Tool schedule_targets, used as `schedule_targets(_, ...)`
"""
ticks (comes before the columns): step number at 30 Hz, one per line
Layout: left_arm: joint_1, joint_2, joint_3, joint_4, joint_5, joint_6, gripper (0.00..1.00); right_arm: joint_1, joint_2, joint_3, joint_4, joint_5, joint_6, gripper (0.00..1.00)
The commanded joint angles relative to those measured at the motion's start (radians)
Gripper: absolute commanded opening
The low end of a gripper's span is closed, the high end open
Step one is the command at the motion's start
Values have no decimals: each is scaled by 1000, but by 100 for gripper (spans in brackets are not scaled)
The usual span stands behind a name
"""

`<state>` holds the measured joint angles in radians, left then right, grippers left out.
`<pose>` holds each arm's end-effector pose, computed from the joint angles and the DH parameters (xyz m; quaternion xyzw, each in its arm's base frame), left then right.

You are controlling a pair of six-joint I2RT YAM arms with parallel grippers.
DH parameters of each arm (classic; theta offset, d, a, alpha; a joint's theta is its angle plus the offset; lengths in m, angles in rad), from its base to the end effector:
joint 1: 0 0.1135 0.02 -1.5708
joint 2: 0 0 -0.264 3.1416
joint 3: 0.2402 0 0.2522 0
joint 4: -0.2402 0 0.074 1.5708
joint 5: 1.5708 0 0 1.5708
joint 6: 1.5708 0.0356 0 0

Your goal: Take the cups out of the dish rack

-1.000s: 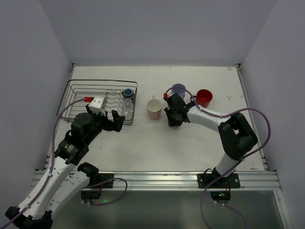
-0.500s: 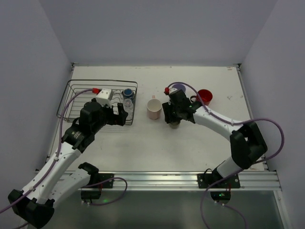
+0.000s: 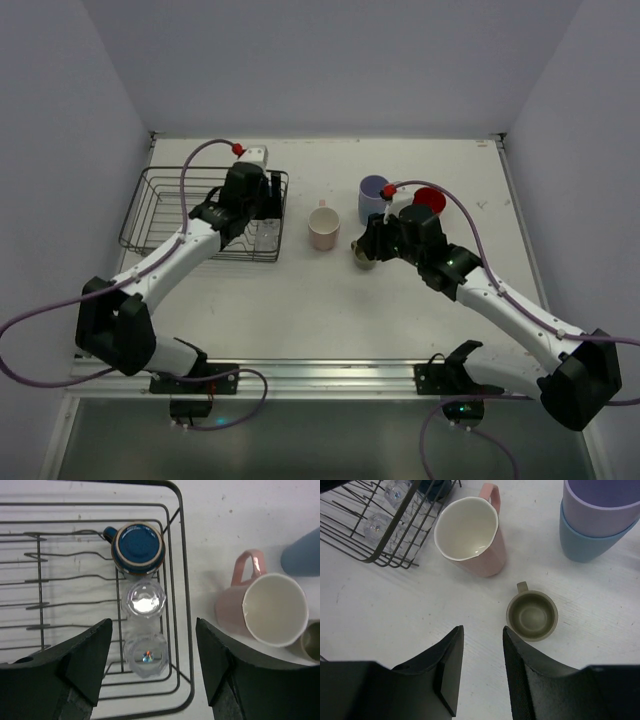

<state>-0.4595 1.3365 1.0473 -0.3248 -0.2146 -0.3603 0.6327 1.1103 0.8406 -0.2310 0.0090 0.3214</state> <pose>0.2718 -0.1260 0.2953 -0.0055 0.8840 -0.0952 0.4577 0.2025 0.1481 0.2899 -0.1311 0.8502 0.2307 0.4547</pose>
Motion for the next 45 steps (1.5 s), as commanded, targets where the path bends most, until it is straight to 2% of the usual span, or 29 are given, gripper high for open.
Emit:
schedule_targets(1, 4, 127, 131, 73, -100, -19, 74, -2, -52, -31, 91, -3, 28, 40)
schedule_targets(3, 10, 212, 201, 63, -135, -2, 75, -2, -59, -34, 93, -3, 28, 39)
schedule_targets(8, 19, 342, 309, 21, -175, 29, 89, -2, -70, -37, 98, -32, 27, 40)
schedule_targets(12, 42, 404, 345, 27, -172, 43, 91, -1, -67, -40, 104, -40, 25, 39)
schedule_targets(17, 65, 437, 339, 38, -161, 32, 90, -2, -53, -41, 110, -43, 25, 39)
schedule_targets(23, 74, 472, 318, 66, -118, 24, 84, -2, -29, -40, 116, -50, 27, 39)
schedule_targets(41, 64, 567, 344, 61, -89, 29, 84, -1, -18, -38, 122, -72, 27, 39)
schedule_targets(45, 48, 589, 359, 69, -106, 38, 76, -2, -14, -38, 124, -76, 28, 39)
